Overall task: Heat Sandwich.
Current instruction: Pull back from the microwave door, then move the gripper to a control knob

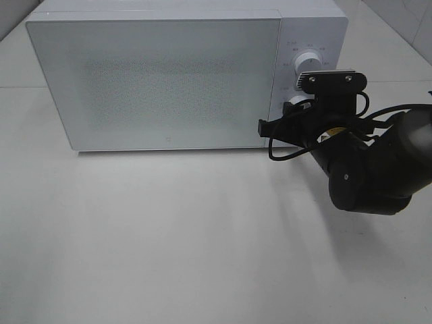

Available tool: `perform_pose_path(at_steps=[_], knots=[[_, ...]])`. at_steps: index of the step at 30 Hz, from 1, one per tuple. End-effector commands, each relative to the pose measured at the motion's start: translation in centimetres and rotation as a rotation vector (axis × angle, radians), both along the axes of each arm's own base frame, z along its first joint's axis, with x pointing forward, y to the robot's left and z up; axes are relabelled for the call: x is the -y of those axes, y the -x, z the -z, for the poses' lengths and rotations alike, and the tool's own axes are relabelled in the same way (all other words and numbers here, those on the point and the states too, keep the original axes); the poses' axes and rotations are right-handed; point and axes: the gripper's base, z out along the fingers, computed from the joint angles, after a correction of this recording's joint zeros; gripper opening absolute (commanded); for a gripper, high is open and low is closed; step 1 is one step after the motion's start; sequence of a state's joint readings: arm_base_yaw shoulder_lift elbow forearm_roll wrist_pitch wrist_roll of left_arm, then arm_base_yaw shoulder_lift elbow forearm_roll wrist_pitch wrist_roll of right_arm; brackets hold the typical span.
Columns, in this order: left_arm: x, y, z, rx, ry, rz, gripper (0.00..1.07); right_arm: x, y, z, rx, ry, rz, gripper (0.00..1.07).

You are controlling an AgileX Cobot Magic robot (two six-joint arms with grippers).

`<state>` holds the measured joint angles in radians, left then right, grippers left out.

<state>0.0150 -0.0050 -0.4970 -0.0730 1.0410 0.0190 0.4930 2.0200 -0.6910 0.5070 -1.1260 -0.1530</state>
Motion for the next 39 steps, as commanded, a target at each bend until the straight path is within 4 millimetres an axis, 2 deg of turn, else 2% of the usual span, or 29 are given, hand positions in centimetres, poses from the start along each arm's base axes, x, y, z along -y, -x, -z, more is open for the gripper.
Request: perform_pose_path(at_steps=[1, 7, 11, 22, 34, 35, 39], knots=[[0.1, 0.4, 0.0, 0.031, 0.009, 0.0, 1.0, 0.1, -0.3, -0.4, 0.028, -0.004, 0.009, 0.07], [0.1, 0.4, 0.0, 0.031, 0.009, 0.0, 1.0, 0.1, -0.4, -0.6, 0.053, -0.019, 0.015, 0.07], [0.1, 0.4, 0.0, 0.031, 0.009, 0.0, 1.0, 0.2, -0.4, -0.9, 0.077, -0.089, 0.034, 0.08], [0.1, 0.4, 0.0, 0.031, 0.009, 0.0, 1.0, -0.1, -0.5, -1.6, 0.131, -0.42, 0.061, 0.08], [0.1, 0.4, 0.0, 0.031, 0.009, 0.0, 1.0, -0.1, -0.5, -1.6, 0.109, -0.797, 0.122, 0.08], [0.1, 0.4, 0.0, 0.031, 0.009, 0.0, 1.0, 0.0, -0.5, -1.6, 0.105, -0.871, 0.143, 0.08], [0.1, 0.4, 0.0, 0.031, 0.009, 0.0, 1.0, 0.0, -0.5, -1.5, 0.093, -0.956, 0.169, 0.08]])
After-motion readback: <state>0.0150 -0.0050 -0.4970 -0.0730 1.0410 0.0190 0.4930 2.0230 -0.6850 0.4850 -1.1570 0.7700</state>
